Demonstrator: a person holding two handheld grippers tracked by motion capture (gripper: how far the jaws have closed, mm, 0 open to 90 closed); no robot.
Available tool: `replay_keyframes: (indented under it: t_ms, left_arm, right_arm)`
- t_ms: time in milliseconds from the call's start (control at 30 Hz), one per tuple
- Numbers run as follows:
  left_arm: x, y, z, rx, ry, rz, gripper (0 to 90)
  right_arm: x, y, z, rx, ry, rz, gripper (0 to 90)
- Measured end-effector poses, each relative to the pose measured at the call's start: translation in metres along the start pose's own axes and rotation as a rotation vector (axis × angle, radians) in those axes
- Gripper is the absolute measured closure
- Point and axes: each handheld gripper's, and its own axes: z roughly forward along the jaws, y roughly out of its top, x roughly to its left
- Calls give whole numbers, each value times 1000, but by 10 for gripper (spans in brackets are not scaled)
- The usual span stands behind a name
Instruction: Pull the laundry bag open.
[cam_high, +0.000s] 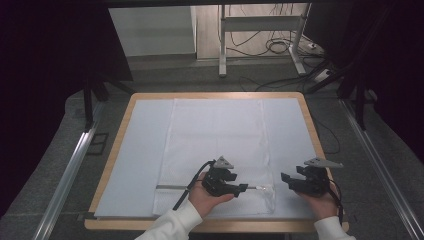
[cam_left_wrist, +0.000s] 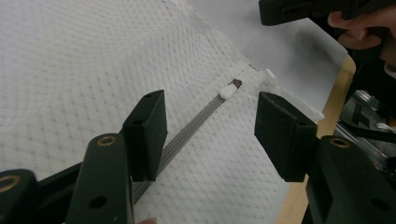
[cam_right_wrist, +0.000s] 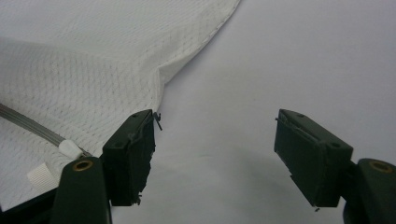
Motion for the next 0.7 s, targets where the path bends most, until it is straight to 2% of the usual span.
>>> replay_keyframes:
  t_ms: [133,367,633,700]
  left_arm:
    - [0,3,12,29,-23,-12,465]
    - [-6,7,25,45,-55,-23,477]
    - [-9,12,37,71,-56,-18,504]
    - [-8,12,40,76,-63,-33,513]
  right_arm:
    - [0,0,0,2,-4,-5,283]
    - [-1,-1,0,1,-6,-3,283]
    - [-1,-1,0,-2,-9,0,283]
    - [-1,-1,0,-1,-9,1,283]
